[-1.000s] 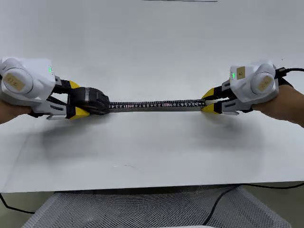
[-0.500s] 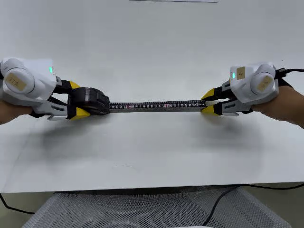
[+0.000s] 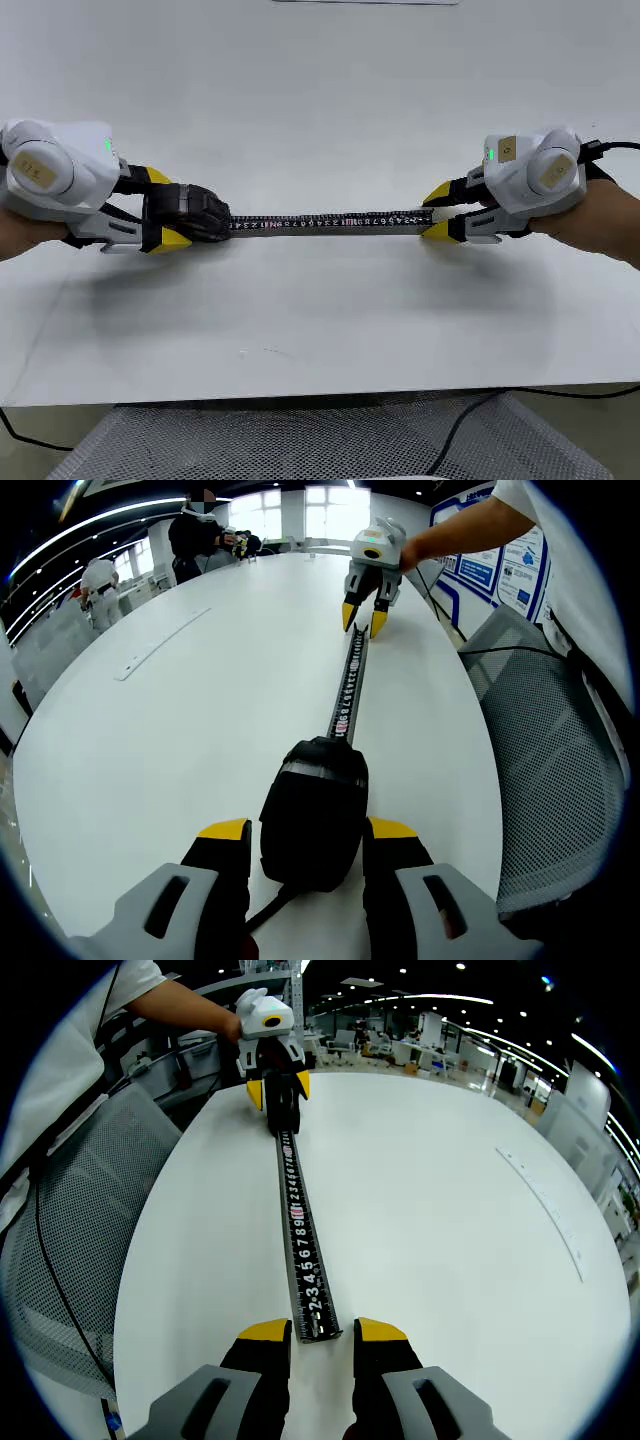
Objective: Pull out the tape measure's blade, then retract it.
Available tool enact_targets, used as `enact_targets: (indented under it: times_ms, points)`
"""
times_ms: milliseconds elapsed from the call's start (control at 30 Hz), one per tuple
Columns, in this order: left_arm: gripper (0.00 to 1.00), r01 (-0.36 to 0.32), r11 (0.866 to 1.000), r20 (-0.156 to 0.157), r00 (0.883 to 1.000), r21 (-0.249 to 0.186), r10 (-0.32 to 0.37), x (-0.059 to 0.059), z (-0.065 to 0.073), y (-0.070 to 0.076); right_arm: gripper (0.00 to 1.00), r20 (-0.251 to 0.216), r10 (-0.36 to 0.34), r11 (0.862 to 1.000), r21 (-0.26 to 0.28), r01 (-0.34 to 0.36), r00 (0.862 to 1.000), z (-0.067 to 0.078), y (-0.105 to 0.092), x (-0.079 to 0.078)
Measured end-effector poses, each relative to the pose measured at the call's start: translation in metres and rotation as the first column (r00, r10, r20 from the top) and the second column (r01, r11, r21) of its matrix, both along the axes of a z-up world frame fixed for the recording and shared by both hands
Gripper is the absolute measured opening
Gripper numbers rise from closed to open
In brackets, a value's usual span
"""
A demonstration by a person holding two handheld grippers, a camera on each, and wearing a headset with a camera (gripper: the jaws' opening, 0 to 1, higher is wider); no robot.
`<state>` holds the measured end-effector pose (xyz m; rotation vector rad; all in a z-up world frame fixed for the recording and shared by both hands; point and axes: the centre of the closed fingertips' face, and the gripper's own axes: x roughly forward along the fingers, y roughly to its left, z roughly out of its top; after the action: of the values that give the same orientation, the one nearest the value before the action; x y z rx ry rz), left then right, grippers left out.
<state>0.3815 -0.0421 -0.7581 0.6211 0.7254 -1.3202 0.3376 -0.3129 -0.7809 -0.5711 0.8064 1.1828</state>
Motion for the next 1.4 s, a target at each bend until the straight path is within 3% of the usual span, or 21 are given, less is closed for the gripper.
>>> enact_targets:
  times_ms: [133,200,567,733,933,1067,1133,1200,1233,1333,1400]
  points:
    - [0.48,-0.023,1.0,-0.002,1.0,-0.008,0.023,0.002,0.004,0.001,0.29,-0.012,-0.04,0.999,-0.001,0.04,0.999,0.001,-0.001,0.001]
    - [0.51,-0.062,0.997,-0.034,0.998,-0.037,0.061,0.001,0.007,0.0,0.34,-0.02,-0.061,0.998,-0.004,0.06,0.998,0.001,-0.002,0.001]
    - [0.68,-0.122,0.991,-0.007,0.992,-0.045,0.122,0.006,0.014,0.005,0.52,0.014,-0.129,0.992,0.013,0.129,0.991,0.011,0.0,0.001]
    - [0.75,-0.144,0.988,-0.021,0.99,-0.053,0.143,0.002,0.016,0.008,0.6,0.02,-0.156,0.988,0.016,0.156,0.988,0.014,0.002,-0.002]
    - [0.76,-0.157,0.986,-0.016,0.988,-0.056,0.157,-0.001,0.018,0.011,0.6,0.013,-0.166,0.986,0.009,0.166,0.986,0.01,0.001,-0.006]
    - [0.75,-0.174,0.983,-0.012,0.985,-0.062,0.174,-0.001,0.021,0.014,0.6,0.018,-0.188,0.982,0.031,0.187,0.982,0.016,0.002,-0.007]
    - [0.76,-0.208,0.976,0.004,0.978,-0.065,0.208,0.001,0.023,0.017,0.62,0.011,-0.222,0.973,0.072,0.22,0.975,0.022,0.006,-0.005]
    - [0.76,-0.234,0.968,-0.014,0.972,-0.087,0.234,-0.002,0.027,0.017,0.64,0.019,-0.23,0.971,0.066,0.228,0.973,0.025,0.005,-0.007]
    - [0.77,-0.245,0.965,-0.004,0.969,-0.093,0.246,-0.001,0.028,0.019,0.65,0.019,-0.234,0.97,0.067,0.232,0.972,0.026,0.005,-0.008]
    - [0.77,-0.271,0.957,-0.006,0.962,-0.105,0.272,-0.008,0.032,0.021,0.68,0.028,-0.258,0.964,0.081,0.255,0.966,0.032,0.005,-0.011]
    - [0.77,-0.287,0.951,-0.002,0.957,-0.117,0.288,-0.014,0.036,0.022,0.72,0.01,-0.269,0.959,0.094,0.267,0.963,0.035,0.006,-0.017]
